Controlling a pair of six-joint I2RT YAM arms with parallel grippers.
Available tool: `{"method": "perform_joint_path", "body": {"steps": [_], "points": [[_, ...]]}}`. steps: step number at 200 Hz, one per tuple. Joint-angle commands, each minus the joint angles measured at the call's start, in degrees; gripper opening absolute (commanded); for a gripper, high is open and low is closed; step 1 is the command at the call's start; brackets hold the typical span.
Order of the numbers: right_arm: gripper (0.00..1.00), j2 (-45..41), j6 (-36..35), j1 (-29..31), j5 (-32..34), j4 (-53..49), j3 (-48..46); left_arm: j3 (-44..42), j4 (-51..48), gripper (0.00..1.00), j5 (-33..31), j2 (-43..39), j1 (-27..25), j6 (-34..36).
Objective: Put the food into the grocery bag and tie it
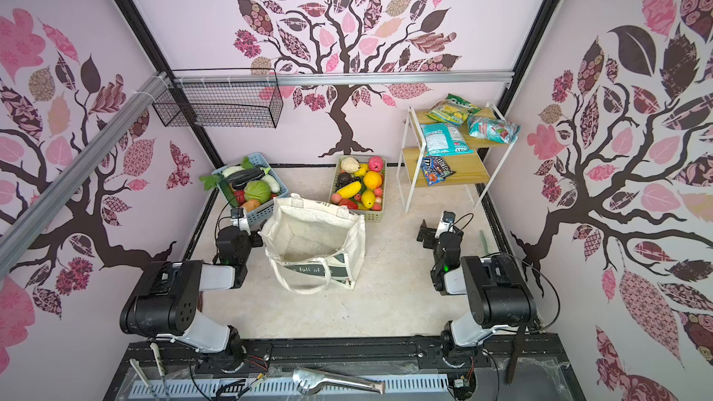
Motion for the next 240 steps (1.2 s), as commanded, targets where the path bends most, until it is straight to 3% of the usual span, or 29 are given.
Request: {"method": "perform_joint_path", "body": {"steps": [1, 240], "points": [[1.0, -0.04, -0.56, 0.53, 0.12, 0.39, 1.4, 0.82, 0.26, 0.97, -0.27, 0.4, 0.0, -0.17], [1.0, -0.05, -0.56, 0.53, 0.11, 0.09, 1.57, 0.68, 0.5, 0.97, 0.65, 0.36, 0.45, -0.67]]}}
